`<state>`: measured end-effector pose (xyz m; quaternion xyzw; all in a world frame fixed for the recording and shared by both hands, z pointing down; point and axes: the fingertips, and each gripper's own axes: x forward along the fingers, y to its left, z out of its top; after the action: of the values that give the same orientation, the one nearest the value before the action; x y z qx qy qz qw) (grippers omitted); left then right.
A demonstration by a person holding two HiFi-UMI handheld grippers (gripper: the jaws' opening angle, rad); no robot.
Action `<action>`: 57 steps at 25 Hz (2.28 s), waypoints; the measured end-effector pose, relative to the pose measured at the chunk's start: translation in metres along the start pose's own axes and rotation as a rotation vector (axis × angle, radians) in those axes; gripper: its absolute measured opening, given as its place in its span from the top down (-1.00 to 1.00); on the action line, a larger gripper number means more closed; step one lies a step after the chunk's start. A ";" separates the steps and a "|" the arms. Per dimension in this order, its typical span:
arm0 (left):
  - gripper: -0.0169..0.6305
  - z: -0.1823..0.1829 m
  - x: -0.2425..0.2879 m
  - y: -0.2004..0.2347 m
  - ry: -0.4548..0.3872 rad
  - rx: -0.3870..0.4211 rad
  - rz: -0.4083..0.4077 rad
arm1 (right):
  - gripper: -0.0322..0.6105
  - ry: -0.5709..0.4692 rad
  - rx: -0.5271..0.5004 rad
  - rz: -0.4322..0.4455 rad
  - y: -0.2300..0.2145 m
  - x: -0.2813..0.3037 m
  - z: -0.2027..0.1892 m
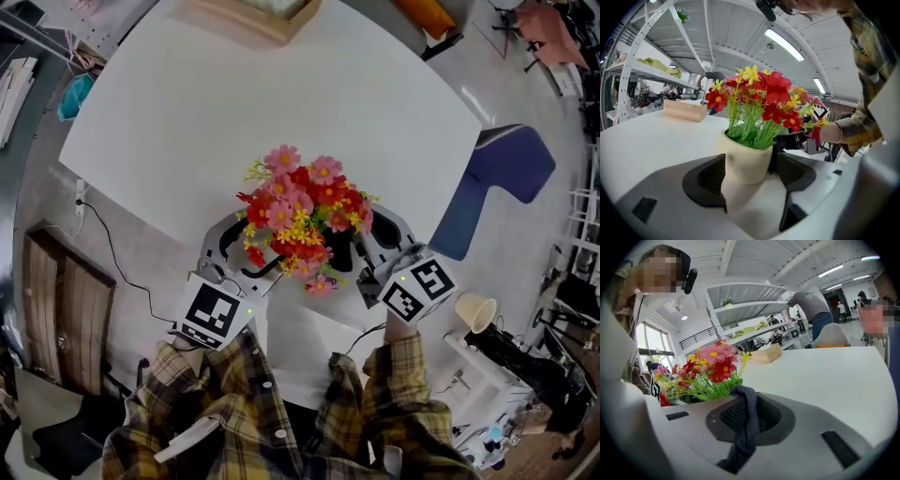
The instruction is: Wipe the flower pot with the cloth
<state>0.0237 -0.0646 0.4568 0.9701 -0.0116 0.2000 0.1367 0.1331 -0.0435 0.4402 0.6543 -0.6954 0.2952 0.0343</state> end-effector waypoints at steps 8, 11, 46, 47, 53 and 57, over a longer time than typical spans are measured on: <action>-0.06 0.001 0.006 0.005 0.010 0.014 -0.003 | 0.84 0.043 -0.022 0.074 0.009 0.013 -0.006; -0.06 0.003 0.009 0.006 0.016 0.026 0.016 | 0.84 0.045 -0.016 0.089 0.014 0.015 -0.006; -0.06 0.020 0.048 0.019 0.142 0.352 -0.454 | 0.84 0.215 -0.185 0.385 -0.042 0.073 0.048; -0.06 0.021 0.051 0.016 0.149 0.370 -0.489 | 0.85 0.217 -0.174 0.395 -0.044 0.072 0.049; -0.06 0.021 0.055 0.021 0.169 0.407 -0.573 | 0.85 0.222 -0.139 0.370 -0.047 0.078 0.048; -0.06 0.018 0.048 0.026 0.147 0.364 -0.479 | 0.84 0.205 -0.108 0.328 -0.049 0.067 0.042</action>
<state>0.0728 -0.0931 0.4661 0.9367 0.2635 0.2307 0.0045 0.1831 -0.1210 0.4528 0.4960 -0.8004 0.3240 0.0913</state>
